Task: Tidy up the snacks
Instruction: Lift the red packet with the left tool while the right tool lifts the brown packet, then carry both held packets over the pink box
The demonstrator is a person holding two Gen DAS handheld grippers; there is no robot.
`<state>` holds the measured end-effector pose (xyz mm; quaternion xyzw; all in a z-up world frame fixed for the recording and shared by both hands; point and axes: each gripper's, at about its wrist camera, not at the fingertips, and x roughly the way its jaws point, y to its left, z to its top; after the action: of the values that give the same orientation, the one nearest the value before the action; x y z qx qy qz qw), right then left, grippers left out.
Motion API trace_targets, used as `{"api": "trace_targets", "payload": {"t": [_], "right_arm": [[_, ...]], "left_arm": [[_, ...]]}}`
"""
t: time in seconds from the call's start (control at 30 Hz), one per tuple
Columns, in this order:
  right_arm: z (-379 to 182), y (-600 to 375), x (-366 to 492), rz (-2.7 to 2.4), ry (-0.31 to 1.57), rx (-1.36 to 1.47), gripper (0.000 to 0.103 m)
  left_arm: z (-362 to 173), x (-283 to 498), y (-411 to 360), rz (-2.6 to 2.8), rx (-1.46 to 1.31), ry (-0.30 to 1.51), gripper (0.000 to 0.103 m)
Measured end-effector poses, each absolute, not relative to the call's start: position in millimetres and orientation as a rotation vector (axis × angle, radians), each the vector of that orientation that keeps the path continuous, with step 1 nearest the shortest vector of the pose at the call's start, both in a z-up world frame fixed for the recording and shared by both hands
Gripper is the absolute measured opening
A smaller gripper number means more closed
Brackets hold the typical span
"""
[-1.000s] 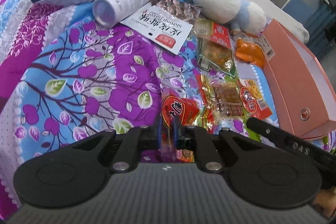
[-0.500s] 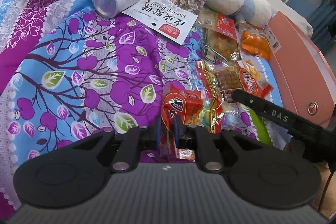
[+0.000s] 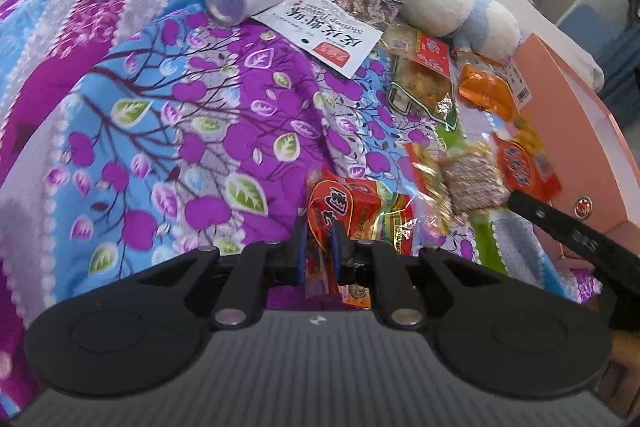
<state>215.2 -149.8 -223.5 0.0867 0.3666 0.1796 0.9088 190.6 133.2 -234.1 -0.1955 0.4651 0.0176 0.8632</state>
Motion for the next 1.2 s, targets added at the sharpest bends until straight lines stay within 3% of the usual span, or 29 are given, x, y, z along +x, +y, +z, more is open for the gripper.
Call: {"api": "trace_targets", "payload": {"t": [0.4, 0.5, 0.57, 0.63, 0.8, 0.93, 0.97, 1.2], "right_arm": [[-199, -190, 164, 0.362, 0.742, 0.202, 0.003], [-197, -198, 158, 0.358, 0.747, 0.215, 0.003], [-197, -199, 156, 0.351, 0.748, 0.211, 0.003], [-198, -200, 155, 0.350, 0.750, 0.212, 0.003], [-200, -198, 155, 0.354, 0.752, 0.194, 0.003], [-202, -193, 156, 0.364, 0.761, 0.175, 0.003], [-203, -191, 156, 0.368, 0.762, 0.167, 0.003], [-191, -187, 156, 0.369, 0.737, 0.139, 0.003]], "left_arm": [[-235, 175, 119, 0.033, -0.420, 1.027, 0.017], [-238, 177, 113, 0.020, -0.383, 1.060, 0.041], [-240, 178, 106, -0.005, -0.356, 1.067, 0.066], [-240, 179, 98, -0.017, -0.314, 1.058, 0.072], [-245, 182, 80, -0.025, -0.207, 1.066, 0.073], [-246, 183, 69, -0.025, -0.140, 1.072, 0.062], [-245, 183, 67, -0.019, -0.130, 1.072, 0.055], [-240, 181, 69, -0.008, -0.158, 1.062, 0.054]]}}
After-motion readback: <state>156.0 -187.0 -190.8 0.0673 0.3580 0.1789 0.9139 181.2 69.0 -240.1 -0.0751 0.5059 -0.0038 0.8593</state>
